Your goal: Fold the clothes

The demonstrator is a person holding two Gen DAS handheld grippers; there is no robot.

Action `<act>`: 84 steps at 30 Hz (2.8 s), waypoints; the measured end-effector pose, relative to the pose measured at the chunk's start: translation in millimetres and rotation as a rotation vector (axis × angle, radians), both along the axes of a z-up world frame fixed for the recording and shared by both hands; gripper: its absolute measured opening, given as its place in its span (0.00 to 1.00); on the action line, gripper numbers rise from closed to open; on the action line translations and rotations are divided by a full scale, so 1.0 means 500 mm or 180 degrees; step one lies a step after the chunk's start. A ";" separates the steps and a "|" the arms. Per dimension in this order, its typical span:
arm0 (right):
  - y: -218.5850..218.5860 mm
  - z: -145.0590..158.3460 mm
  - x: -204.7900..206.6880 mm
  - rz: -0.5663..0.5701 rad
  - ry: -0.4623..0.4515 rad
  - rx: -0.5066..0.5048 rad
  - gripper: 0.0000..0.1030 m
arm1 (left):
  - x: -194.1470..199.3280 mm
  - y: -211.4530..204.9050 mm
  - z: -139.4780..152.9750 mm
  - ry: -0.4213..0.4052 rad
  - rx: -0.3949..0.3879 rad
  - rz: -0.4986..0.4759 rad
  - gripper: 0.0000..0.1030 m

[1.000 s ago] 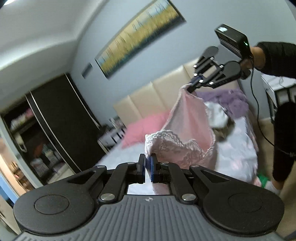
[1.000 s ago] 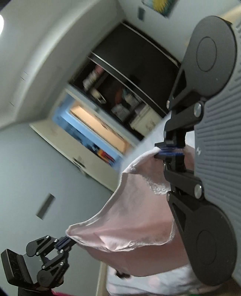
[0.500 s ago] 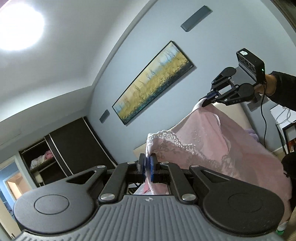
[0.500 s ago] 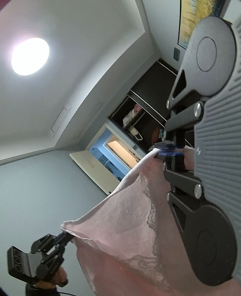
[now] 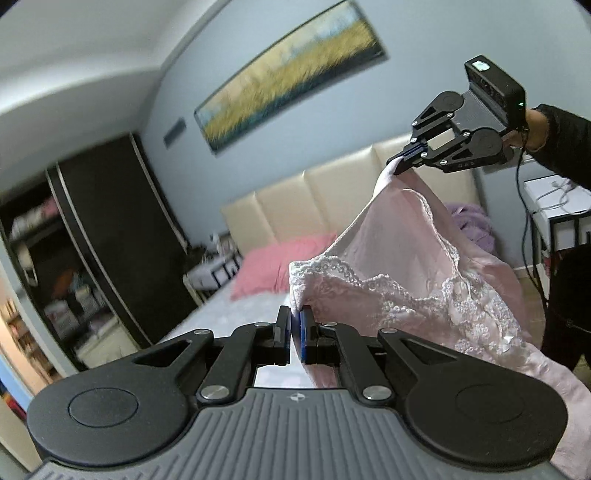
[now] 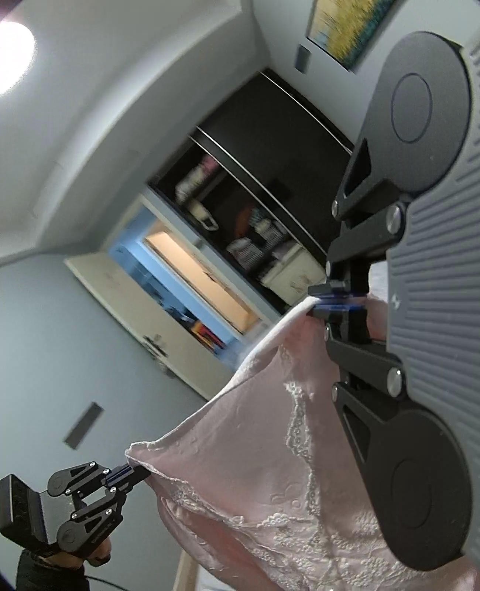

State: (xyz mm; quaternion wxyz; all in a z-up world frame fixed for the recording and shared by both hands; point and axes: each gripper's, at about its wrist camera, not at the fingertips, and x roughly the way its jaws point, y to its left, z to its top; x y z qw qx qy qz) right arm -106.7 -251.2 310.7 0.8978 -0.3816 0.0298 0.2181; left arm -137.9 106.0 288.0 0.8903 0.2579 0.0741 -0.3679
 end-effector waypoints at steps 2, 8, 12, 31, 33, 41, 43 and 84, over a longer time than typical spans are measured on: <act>0.013 -0.047 0.089 -0.0055 0.0128 -0.0044 0.04 | 0.069 -0.002 -0.039 0.0142 -0.0017 0.0065 0.03; 0.052 -0.187 0.354 -0.0221 0.0510 -0.0177 0.04 | 0.330 -0.010 -0.171 0.0614 -0.0110 0.0476 0.03; 0.078 -0.281 0.531 -0.0332 0.0766 -0.0266 0.04 | 0.500 -0.026 -0.281 0.0937 -0.0011 0.0874 0.03; 0.127 -0.768 0.819 -0.0796 0.1798 -0.0283 0.04 | 0.836 -0.046 -0.740 0.2073 0.0516 0.1843 0.09; 0.110 -0.750 0.795 -0.0791 0.1833 -0.0176 0.06 | 0.832 -0.055 -0.738 0.2065 0.0569 0.1904 0.14; 0.043 -0.676 0.701 -0.0768 0.1972 0.0255 0.21 | 0.783 0.007 -0.638 0.2019 0.0117 0.1953 0.29; 0.027 -0.658 0.677 -0.0762 0.2005 0.0363 0.22 | 0.756 0.030 -0.610 0.2072 -0.0095 0.1877 0.29; -0.192 -0.787 0.417 -0.1525 0.2318 0.0371 0.30 | 0.471 0.099 -0.793 0.2921 -0.0295 0.1789 0.40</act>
